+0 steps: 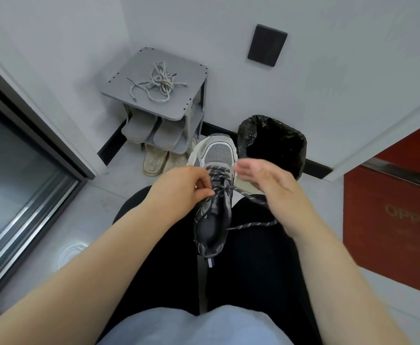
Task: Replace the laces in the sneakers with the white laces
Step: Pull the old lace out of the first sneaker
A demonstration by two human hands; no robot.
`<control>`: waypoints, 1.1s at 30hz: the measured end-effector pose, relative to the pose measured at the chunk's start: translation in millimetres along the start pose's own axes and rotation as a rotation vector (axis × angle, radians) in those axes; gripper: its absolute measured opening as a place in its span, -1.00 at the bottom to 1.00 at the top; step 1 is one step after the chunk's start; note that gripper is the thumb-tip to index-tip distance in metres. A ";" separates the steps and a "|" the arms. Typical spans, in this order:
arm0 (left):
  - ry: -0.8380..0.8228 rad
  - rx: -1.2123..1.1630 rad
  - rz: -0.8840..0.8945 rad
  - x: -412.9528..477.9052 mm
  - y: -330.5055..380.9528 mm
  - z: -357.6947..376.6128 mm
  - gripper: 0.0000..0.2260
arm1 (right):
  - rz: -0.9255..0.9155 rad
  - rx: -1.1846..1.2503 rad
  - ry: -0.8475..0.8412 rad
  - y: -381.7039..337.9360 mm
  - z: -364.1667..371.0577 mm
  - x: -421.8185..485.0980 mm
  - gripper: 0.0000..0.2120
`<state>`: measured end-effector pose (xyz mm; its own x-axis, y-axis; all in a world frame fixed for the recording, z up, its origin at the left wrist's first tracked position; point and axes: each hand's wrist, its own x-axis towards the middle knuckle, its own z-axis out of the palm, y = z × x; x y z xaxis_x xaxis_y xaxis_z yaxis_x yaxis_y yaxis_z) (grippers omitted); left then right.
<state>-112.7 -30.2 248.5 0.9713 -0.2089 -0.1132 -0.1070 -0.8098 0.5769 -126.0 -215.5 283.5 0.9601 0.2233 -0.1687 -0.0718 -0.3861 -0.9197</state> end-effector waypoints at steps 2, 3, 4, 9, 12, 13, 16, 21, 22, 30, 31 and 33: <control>0.003 0.009 0.000 -0.2 1.9 2.9 -0.94 | 0.006 -0.277 0.092 10.5 11.2 7.7 -0.84; -0.005 0.017 0.005 -0.1 2.8 4.3 -0.95 | 0.028 -0.370 0.102 15.4 15.6 10.5 -0.85; -0.012 0.019 0.017 0.4 3.2 5.8 -0.97 | 0.049 -0.394 0.098 18.7 18.8 12.5 -0.86; -0.013 0.018 0.040 -2.3 3.1 9.3 -0.95 | 0.111 -0.445 0.125 19.7 30.0 14.9 -0.84; -0.003 0.013 0.014 -2.6 3.1 10.0 -0.93 | 0.157 -0.535 0.126 19.1 40.3 16.7 -0.75; -0.001 0.003 0.009 -2.1 3.5 9.6 -0.94 | 0.170 -0.536 0.114 19.2 42.2 16.9 -0.76; -0.012 -0.029 0.004 -1.9 3.9 7.3 -0.93 | 0.165 -0.565 0.121 18.8 45.4 15.2 -0.83; -0.036 -0.074 0.018 -7.7 0.4 -1.5 -0.96 | 0.157 -0.493 0.157 17.1 43.1 9.2 -0.93; -0.037 -0.089 0.025 -9.7 -0.4 -2.9 -0.95 | 0.158 -0.459 0.163 18.2 42.5 6.4 -0.93; -0.197 -0.172 0.062 -36.2 3.1 -1.9 -0.84 | 0.169 -0.280 0.108 32.7 39.5 -37.2 -0.90; -0.197 -0.169 0.063 -38.5 4.2 -2.9 -0.83 | 0.158 -0.272 0.104 32.9 38.6 -41.1 -0.90; -0.183 -0.137 0.057 -41.0 5.2 -5.9 -0.83 | 0.140 -0.252 0.094 33.5 37.8 -45.1 -0.90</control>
<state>-151.8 -22.5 260.9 0.9087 -0.3581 -0.2146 -0.1187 -0.7145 0.6895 -181.9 -204.7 246.9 0.9673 0.0726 -0.2429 -0.1471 -0.6197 -0.7710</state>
